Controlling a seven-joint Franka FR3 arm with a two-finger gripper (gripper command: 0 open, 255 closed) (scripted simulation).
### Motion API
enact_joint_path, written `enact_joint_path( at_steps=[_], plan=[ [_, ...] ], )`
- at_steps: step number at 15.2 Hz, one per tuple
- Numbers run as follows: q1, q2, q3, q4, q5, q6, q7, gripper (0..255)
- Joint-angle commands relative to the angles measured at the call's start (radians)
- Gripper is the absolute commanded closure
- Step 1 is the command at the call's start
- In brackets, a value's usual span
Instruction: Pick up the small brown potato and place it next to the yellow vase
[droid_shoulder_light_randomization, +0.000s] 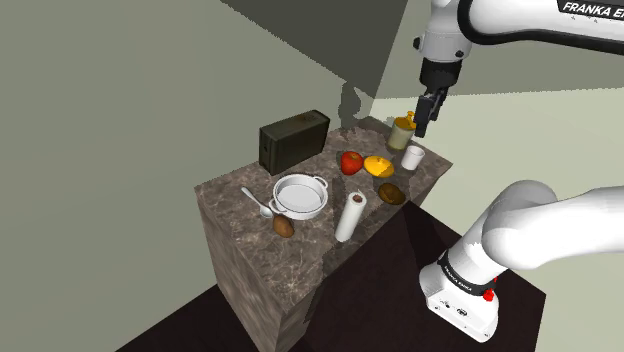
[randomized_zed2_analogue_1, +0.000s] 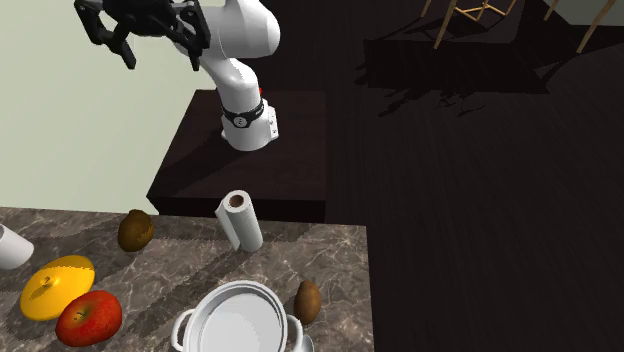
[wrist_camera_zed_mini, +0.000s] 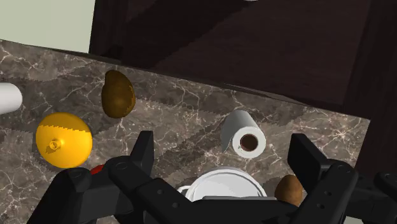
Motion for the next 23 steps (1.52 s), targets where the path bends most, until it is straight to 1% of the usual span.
enact_joint_path(
  at_steps=[1, 8, 14, 19, 23],
  plan=[
    [0.0, 0.0, 0.0, 0.0, 0.0, 0.0, 0.0, 0],
    [0.03, 0.13, 0.084, -0.092, 0.04, 0.215, 0.106, 0],
    [0.047, 0.297, 0.156, -0.116, 0.049, 0.4, 0.201, 0],
    [0.055, 0.471, 0.213, -0.096, 0.027, 0.543, 0.289, 0],
    [0.059, 0.625, 0.25, -0.053, -0.017, 0.641, 0.37, 0]
  ],
)
